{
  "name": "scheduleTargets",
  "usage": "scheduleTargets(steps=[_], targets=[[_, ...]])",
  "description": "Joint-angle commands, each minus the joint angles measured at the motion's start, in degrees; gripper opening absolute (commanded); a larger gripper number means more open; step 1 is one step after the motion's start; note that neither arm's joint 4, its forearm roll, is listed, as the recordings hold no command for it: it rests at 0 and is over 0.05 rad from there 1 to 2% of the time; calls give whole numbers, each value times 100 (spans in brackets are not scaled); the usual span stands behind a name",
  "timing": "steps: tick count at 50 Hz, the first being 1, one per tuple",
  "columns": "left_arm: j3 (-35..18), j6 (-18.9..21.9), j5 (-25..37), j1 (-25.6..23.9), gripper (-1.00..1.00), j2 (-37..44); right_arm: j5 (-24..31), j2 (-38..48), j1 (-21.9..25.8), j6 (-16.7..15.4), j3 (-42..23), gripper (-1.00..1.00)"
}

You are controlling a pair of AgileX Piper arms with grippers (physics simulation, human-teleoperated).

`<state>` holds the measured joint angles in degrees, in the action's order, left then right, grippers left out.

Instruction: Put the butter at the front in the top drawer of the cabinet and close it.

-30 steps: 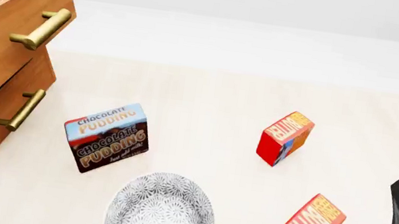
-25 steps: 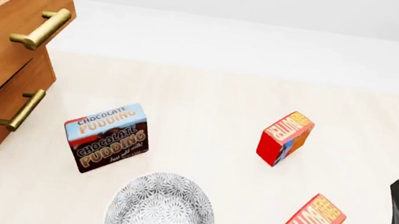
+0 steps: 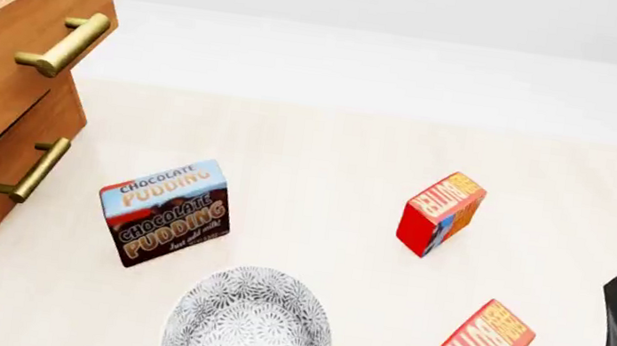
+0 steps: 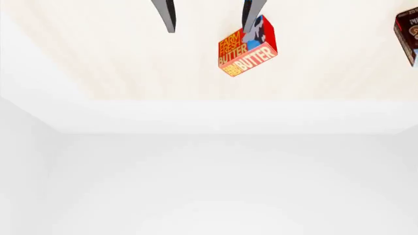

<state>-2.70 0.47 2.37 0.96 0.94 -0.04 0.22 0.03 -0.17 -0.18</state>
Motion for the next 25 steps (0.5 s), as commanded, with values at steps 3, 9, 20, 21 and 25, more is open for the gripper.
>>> scheduleTargets(steps=[3, 9, 20, 21, 25], targets=[[-705, 262, 635, -187, 100, 270, 4, -6, 0, 2, 1, 100], [-1359, -86, 1107, -172, 100, 498, 6, -8, 0, 2, 2, 100], [-2457, -262, 1789, 28, 100, 1386, 0, -3, 1, 2, 4, 100], [-2664, -124, 1932, 49, 100, 1604, -1, -2, 1, 2, 4, 100], [-3071, -33, 2182, 51, 100, 1818, -2, -1, 1, 0, 3, 100]])
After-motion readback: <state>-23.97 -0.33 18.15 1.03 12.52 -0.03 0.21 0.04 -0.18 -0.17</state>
